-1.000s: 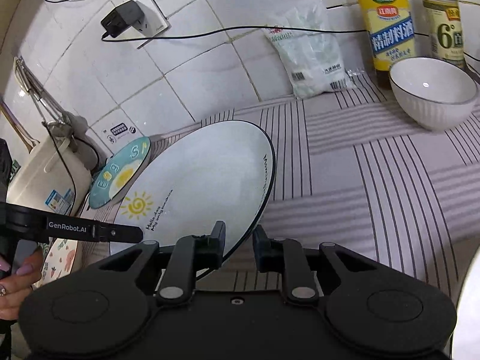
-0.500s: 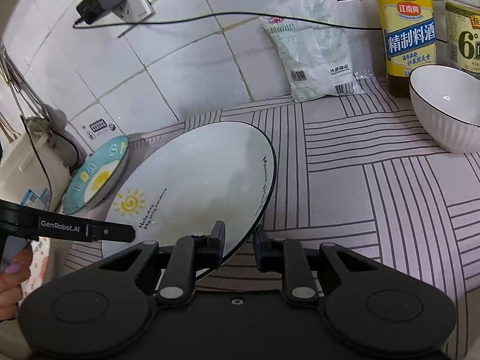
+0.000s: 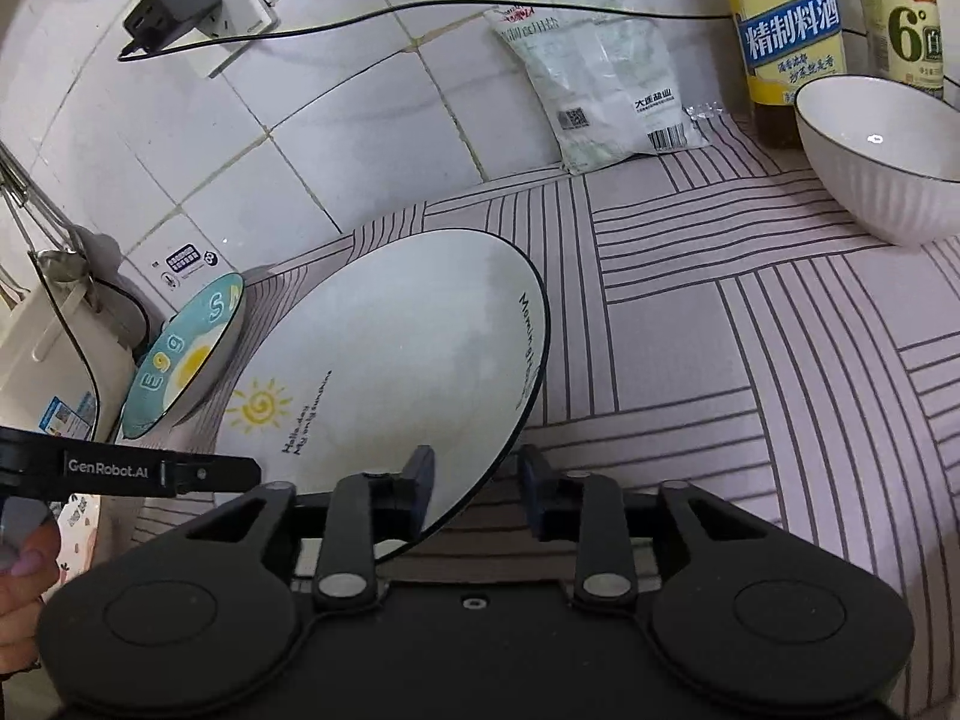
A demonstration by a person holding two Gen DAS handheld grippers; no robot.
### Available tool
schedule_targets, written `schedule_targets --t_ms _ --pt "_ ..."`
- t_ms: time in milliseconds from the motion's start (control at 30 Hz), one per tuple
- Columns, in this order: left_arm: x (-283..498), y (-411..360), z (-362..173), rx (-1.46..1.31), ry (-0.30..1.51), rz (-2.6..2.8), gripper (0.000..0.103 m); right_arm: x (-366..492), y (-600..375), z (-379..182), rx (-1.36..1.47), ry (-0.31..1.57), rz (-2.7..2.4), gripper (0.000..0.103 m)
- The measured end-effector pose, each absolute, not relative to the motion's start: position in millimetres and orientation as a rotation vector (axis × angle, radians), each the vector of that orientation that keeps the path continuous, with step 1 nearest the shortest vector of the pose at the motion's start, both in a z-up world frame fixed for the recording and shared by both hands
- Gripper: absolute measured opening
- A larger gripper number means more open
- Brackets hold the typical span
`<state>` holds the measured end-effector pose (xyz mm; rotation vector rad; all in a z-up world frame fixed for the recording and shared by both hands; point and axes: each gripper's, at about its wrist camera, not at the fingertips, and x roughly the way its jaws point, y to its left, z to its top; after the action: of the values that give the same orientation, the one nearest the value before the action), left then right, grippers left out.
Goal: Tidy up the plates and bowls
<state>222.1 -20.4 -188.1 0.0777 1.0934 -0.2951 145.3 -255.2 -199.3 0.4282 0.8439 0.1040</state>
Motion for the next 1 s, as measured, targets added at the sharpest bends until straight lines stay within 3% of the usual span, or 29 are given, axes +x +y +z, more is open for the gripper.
schedule_targets --t_ms 233,500,667,767,900,1000 --pt "189.5 -7.7 -150.9 0.091 1.041 -0.31 0.042 122.0 -247.9 -155.2 0.417 0.794 0.129 0.065" --pt "144.0 18.2 -113.3 0.135 1.009 -0.315 0.059 94.6 -232.8 -99.2 0.37 0.771 0.178 0.072" --pt "114.0 37.9 -91.7 0.149 0.984 -0.302 0.064 79.9 -218.6 -70.5 0.352 0.773 0.17 0.075" --pt "98.7 48.6 -80.3 0.157 0.967 -0.297 0.069 70.5 -209.9 -56.5 0.354 0.771 0.193 0.085" --pt "81.8 68.2 -68.9 0.116 0.949 -0.277 0.082 60.3 -193.4 -39.8 0.321 0.78 0.23 0.088" --pt "72.9 79.0 -65.5 0.127 0.955 -0.268 0.083 56.3 -179.7 -30.1 0.306 0.804 0.258 0.089"
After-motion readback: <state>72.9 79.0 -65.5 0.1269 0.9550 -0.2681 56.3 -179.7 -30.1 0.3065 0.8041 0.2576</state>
